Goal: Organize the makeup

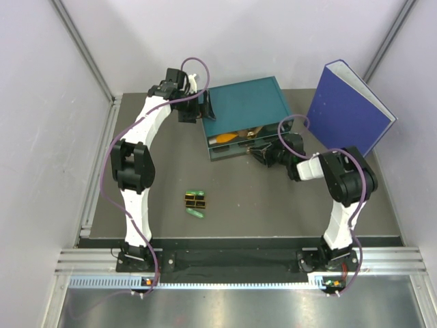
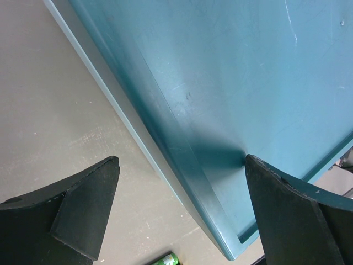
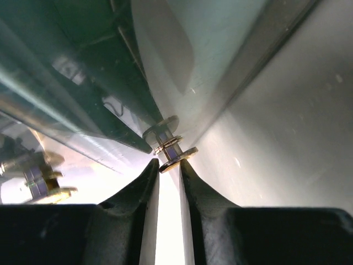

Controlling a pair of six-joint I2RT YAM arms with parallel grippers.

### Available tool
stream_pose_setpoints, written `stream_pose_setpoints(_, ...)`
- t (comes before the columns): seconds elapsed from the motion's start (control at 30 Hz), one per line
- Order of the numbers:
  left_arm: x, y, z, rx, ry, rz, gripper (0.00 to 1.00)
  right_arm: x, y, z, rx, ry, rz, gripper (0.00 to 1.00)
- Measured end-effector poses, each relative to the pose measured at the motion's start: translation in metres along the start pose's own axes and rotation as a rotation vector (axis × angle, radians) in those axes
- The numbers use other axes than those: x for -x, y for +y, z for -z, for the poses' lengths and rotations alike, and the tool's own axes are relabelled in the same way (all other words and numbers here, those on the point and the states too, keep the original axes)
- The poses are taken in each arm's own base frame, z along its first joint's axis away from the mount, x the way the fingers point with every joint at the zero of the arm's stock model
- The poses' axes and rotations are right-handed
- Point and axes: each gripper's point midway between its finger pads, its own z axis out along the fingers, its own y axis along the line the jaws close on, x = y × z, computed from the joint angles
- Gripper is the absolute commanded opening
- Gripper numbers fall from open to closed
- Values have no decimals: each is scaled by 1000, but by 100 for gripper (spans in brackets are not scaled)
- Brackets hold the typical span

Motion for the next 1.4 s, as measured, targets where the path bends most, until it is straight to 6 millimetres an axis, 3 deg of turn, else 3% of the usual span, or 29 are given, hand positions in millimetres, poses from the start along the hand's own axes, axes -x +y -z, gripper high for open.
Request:
stream_pose_setpoints(0.33,0,0,0,0,0,0,99,-10,-8,18,-63,13,-19,0)
stream_pose_setpoints(0.8,-2,-1,0,-7,8,0,99,-31,-34,62,-112,25,-26,2)
stream_pose_setpoints(0.87,-2,-1,0,-6,9,1,99,-31,-36,65,-118,23,-22,7)
stream_pose_setpoints(0.97,-3,-1,1,-6,12,2,99,-32,-37,66,-128,23,-6,43)
stream_pose_setpoints(1.0,-3,-1,1,-6,12,2,99,-32,-39,66,-140,24,8,61)
stream_pose_setpoints(1.03,-3,-1,1,-6,12,2,99,-32,-42,67,-156,27,22,67)
stream_pose_setpoints(1.1,-3,-1,1,-5,11,2,99,-36,-51,71,-208,48,65,75)
stream_pose_setpoints(1.2,-2,-1,2,0,6,0,99,-43,-57,76,-276,87,128,77)
stream_pose_setpoints(1.4,0,5,11,55,-8,-15,99,-47,-26,95,-281,107,284,78)
